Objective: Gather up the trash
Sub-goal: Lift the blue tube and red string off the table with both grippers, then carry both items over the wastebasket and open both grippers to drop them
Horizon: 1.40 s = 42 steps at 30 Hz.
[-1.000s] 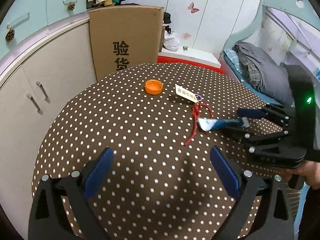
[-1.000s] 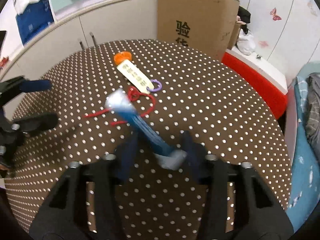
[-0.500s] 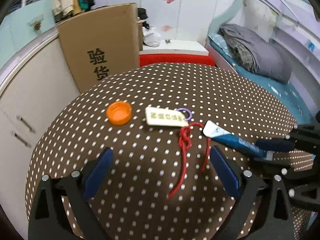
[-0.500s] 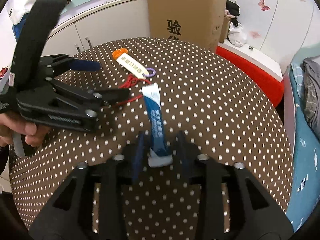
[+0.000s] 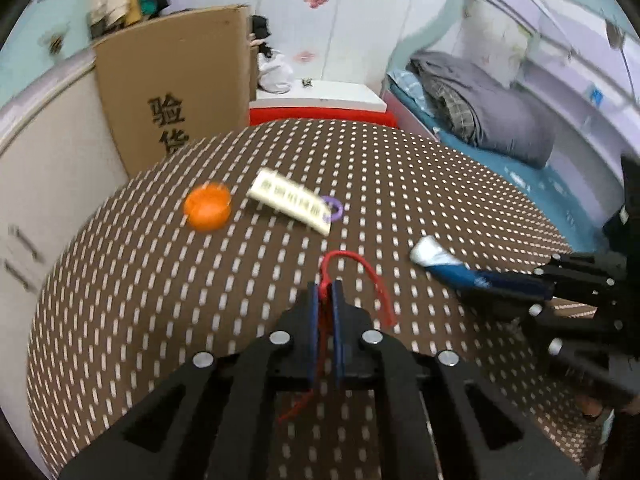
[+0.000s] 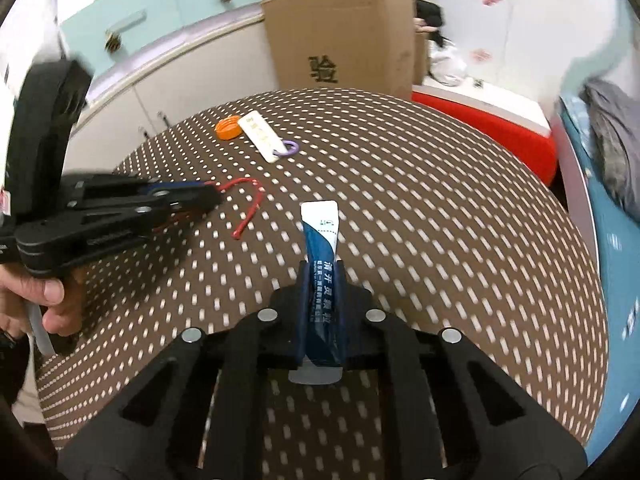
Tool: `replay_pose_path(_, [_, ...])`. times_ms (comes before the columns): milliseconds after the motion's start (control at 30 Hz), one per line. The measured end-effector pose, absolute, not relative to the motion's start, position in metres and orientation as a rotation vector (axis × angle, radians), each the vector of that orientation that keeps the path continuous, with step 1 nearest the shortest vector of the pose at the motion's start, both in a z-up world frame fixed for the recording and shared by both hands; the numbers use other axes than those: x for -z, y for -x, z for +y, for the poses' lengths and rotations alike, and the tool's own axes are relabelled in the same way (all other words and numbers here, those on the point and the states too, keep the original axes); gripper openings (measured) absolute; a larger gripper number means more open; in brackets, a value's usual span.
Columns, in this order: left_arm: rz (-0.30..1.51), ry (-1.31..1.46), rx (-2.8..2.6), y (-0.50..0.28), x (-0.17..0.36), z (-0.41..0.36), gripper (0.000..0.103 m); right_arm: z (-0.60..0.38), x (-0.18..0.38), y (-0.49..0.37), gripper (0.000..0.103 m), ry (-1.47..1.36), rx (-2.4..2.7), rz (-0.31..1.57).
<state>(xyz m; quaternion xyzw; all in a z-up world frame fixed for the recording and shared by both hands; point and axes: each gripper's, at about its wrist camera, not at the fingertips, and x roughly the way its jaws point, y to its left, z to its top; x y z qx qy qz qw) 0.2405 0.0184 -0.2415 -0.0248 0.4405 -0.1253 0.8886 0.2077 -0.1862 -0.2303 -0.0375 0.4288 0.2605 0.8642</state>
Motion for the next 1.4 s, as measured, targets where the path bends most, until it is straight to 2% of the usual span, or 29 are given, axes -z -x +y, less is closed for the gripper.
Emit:
replay_pose_path(233, [0.879,0.125,0.277,-0.189,0.229,0.021,0.006,-0.238,0.216,-0.169,0.012,-0.052,-0.479,0.852])
replay_pose_path(400, [0.820,0.122,0.328,-0.160,0.201,0.005,0.006,-0.277,0.199,-0.142,0.012,-0.140,-0.431,0.792])
replay_pose_path(633, [0.725,0.078,0.407,-0.136,0.157,-0.033,0.006,-0.325,0.167,-0.122,0.012,-0.200,-0.349,0.698])
replay_pose_path(933, [0.670,0.021,0.517,-0.129,0.131,-0.095,0.006,-0.396,0.146,-0.101,0.012,-0.276,-0.213,0.622])
replay_pose_path(1100, [0.664,-0.013,0.565,-0.134,0.124,-0.133,0.006,-0.452,0.160,-0.095,0.012,-0.350,-0.091,0.631])
replay_pose_path(1400, [0.689,-0.050,0.611,-0.149,0.129,-0.194,0.006,-0.529,0.237,-0.112,0.012,-0.488,0.062,0.750])
